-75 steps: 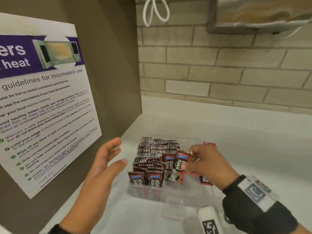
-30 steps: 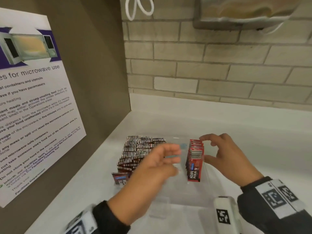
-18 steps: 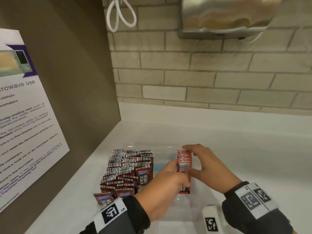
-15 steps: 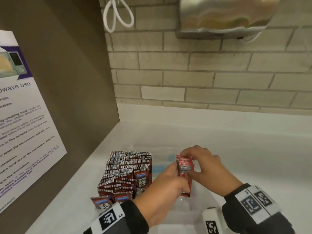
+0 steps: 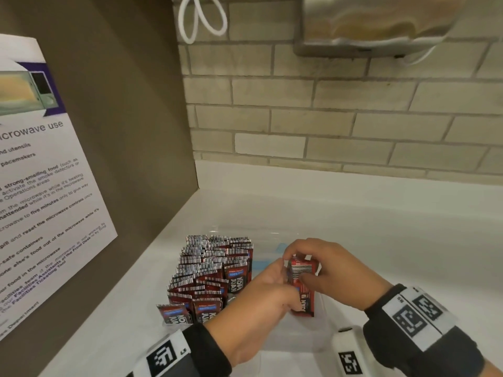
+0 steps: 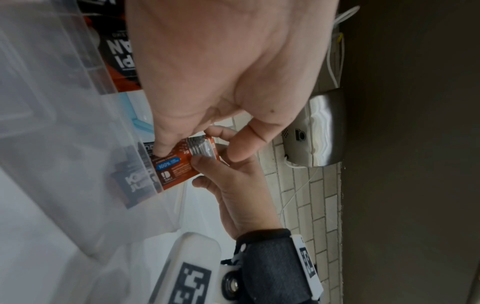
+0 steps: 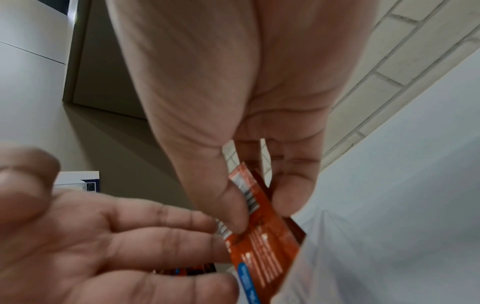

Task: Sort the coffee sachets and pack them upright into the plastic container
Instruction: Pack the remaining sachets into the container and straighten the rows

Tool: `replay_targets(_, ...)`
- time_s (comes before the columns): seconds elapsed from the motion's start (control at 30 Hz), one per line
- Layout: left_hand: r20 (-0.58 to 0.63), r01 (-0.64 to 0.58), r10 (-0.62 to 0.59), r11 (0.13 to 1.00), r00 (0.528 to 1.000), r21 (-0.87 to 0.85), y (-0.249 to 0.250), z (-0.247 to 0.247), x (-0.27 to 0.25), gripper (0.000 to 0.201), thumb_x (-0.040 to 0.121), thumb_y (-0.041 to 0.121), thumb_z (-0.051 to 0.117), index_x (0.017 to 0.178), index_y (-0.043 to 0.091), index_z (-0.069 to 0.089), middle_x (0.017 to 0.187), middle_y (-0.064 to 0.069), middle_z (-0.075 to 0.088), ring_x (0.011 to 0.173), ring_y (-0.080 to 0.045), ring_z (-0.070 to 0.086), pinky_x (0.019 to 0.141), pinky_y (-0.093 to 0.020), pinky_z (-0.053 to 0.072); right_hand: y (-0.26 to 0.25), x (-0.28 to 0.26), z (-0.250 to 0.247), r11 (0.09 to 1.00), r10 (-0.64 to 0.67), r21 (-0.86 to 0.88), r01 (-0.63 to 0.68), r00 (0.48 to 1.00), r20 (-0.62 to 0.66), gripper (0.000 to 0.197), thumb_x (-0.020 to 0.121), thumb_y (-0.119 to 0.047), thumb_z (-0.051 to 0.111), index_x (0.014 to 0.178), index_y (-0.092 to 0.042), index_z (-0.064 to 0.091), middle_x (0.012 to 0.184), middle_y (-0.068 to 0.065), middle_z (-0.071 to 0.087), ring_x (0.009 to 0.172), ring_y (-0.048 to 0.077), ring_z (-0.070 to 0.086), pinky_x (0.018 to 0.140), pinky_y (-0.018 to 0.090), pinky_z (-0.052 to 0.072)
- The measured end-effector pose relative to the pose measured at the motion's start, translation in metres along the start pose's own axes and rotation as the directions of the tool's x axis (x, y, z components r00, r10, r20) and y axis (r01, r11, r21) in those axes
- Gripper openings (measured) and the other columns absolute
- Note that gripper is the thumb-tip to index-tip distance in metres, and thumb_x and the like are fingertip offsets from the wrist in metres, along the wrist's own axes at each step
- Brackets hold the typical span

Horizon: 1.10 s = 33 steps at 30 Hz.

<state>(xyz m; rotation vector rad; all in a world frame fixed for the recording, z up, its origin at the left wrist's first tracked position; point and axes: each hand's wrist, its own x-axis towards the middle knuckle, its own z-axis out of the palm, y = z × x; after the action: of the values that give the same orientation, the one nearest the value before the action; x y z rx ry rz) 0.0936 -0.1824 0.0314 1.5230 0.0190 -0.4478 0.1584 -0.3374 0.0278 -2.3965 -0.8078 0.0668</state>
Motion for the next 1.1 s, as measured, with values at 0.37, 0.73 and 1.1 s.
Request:
replay_targets(0.37, 0.028, 0.061, -0.063, 0.997, 0.998, 0.044, -0.007, 0.005, 0.010, 0.063, 0.077, -0.008, 0.048, 0.123, 0.032, 0.031, 0.095, 0.016, 0.049, 0.091, 0.003, 0.046, 0.083, -0.022, 0.040, -0.008, -0.007, 0.004, 0.996, 0.000, -0.088, 0.004, 0.999, 0.052, 0.041, 0.082, -0.010, 0.058, 0.113, -0.036, 0.051, 0.099, -0.009, 0.055, 0.081, 0.003, 0.053, 0.073, 0.016, 0.045)
replay_targets(0.73, 0.024, 0.035, -0.036, 0.998, 0.999, 0.054, 0.004, -0.001, -0.006, 0.093, 0.074, -0.011, 0.049, 0.152, 0.020, 0.007, 0.151, 0.005, 0.033, 0.124, -0.009, 0.043, 0.088, -0.019, 0.039, -0.019, -0.005, -0.004, 0.985, 0.017, -0.170, -0.007, 0.998, 0.054, 0.019, 0.083, -0.010, 0.057, 0.097, -0.021, 0.060, 0.092, -0.006, 0.055, 0.084, 0.012, 0.056, 0.073, 0.021, 0.047)
replay_targets(1.1, -0.026, -0.563, 0.583, 0.795, 0.812, 0.226, 0.056, -0.037, -0.048, 0.051, 0.074, 0.041, 0.065, 0.122, 0.043, 0.049, 0.129, 0.024, 0.055, 0.126, 0.007, 0.045, 0.102, -0.022, 0.039, -0.096, -0.012, -0.088, 0.931, -0.190, 0.332, 0.153, 0.978, 0.082, 0.020, 0.084, 0.002, 0.063, 0.096, -0.014, 0.063, 0.081, -0.001, 0.068, 0.065, 0.010, 0.061, 0.059, 0.021, 0.050)
